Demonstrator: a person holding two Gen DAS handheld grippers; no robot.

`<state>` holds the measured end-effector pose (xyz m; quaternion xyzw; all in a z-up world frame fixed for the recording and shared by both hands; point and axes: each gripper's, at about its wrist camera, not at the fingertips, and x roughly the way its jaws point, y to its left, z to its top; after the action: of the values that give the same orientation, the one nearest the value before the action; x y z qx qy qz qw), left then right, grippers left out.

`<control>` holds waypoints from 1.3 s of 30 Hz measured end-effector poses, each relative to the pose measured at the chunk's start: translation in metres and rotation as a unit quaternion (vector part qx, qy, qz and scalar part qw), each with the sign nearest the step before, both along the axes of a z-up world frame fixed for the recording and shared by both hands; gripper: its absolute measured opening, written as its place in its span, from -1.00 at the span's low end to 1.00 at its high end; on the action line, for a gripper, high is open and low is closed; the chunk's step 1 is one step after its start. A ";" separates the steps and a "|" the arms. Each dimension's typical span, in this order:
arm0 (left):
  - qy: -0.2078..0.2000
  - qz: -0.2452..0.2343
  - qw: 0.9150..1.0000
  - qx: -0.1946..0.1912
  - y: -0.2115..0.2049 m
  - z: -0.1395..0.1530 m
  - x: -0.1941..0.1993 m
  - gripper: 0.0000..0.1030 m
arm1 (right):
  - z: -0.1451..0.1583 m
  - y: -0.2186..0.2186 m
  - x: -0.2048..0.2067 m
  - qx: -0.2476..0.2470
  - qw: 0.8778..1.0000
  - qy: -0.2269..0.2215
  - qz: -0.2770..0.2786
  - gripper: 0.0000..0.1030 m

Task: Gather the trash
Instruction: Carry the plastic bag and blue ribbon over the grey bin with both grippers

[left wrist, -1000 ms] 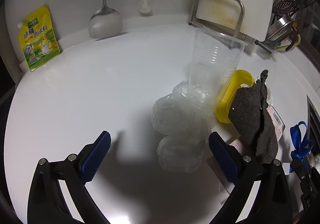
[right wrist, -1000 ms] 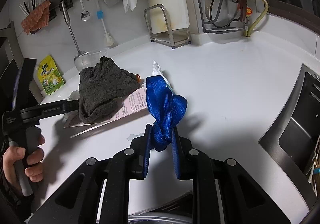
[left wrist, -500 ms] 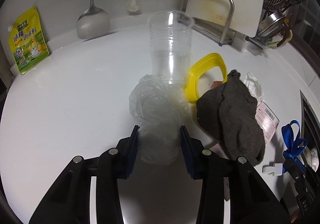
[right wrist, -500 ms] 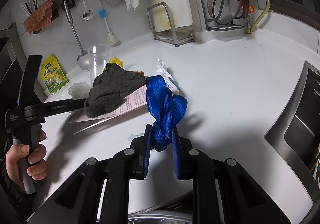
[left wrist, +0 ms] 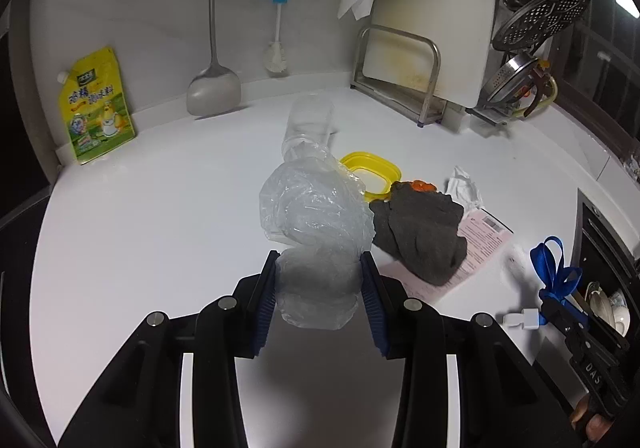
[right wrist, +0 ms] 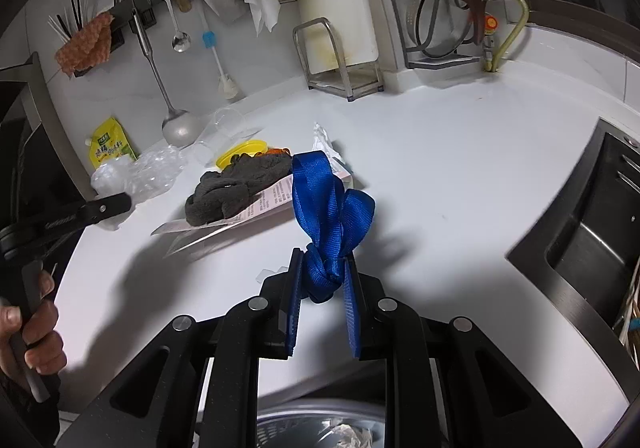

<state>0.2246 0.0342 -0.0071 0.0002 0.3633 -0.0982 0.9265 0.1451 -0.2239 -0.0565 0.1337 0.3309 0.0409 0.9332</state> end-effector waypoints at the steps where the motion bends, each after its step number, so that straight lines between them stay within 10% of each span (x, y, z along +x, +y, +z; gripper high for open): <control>1: -0.002 0.000 1.000 0.001 0.000 0.001 -0.006 -0.24 | 0.001 -0.001 -0.003 0.001 1.000 0.000 -0.001 -0.64; 39: -0.024 -0.056 0.998 0.024 -0.045 -0.020 -0.243 -0.24 | -0.004 0.010 -0.202 0.008 1.000 -0.002 0.011 -0.64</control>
<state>-0.0186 -0.0108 -0.0267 0.0449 0.3422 -0.1409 0.9279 -0.0569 -0.2142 -0.0606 0.1380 0.3304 0.0541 0.9321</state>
